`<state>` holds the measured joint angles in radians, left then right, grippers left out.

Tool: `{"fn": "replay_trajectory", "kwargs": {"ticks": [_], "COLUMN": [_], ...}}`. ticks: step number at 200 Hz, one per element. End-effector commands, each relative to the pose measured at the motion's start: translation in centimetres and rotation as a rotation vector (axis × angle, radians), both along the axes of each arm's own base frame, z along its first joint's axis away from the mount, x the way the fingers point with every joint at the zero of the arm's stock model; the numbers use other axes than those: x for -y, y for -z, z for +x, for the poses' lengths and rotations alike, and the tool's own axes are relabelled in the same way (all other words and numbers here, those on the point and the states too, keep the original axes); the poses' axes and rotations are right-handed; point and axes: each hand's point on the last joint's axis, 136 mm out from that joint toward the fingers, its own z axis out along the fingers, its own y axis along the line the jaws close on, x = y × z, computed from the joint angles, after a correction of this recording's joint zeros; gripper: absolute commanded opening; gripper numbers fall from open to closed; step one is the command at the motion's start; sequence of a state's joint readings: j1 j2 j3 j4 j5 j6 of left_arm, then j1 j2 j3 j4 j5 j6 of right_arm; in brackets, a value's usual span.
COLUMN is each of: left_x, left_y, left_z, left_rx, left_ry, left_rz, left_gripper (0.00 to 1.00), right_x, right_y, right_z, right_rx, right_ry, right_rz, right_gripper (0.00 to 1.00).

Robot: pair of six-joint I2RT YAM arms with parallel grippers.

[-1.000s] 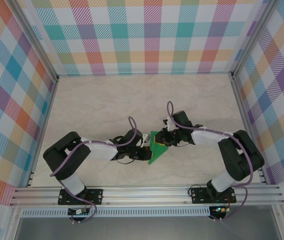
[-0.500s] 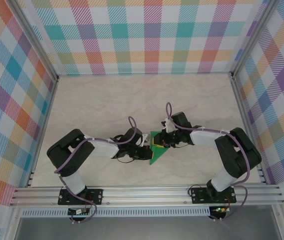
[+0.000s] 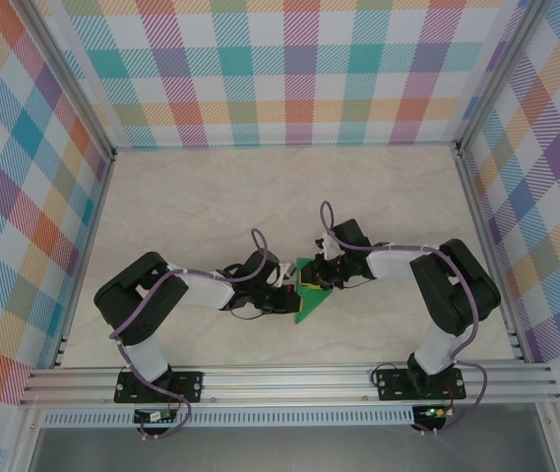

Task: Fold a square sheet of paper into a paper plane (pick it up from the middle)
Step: Fourth fold the wing at the center of the table.

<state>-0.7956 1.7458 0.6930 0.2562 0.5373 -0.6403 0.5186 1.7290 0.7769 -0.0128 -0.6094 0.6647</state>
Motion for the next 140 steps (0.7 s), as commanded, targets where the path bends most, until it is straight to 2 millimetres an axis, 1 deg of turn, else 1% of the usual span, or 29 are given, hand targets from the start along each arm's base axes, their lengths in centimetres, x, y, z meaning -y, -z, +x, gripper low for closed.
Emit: {"fn": "replay_trajectory", "kwargs": {"ticks": [1,39,73,102,140], "left_x": [-1.6,-1.5,-1.1,-0.9,-0.7], "left_y": [2.0,1.6,0.4,-0.5,-1.1], "left_z": [-0.1,-0.3,-0.1,0.1,0.0], "left_rx": [-0.060,-0.067,-0.060,-0.051,-0.053], "left_ry": [-0.037,-0.036,-0.047,-0.060,-0.069], "left_rz": [0.076,0.066,0.033,0.013,-0.009], "left_gripper": [0.06,0.13,0.20,0.21,0.21], "right_x": [0.4,0.5,0.8,1.0,1.1], "right_y": [1.3,2.4,3.4,3.8,4.1], "right_z": [0.3,0.3,-0.1,-0.5,-0.7], "right_rx": [-0.009,-0.022,-0.039,-0.050,-0.056], "right_ry": [0.002,-0.002,-0.007,-0.018,-0.022], "right_rz": [-0.039,-0.053,-0.076,-0.081,-0.087], "right_gripper": [0.19,0.19,0.18,0.18,0.19]}}
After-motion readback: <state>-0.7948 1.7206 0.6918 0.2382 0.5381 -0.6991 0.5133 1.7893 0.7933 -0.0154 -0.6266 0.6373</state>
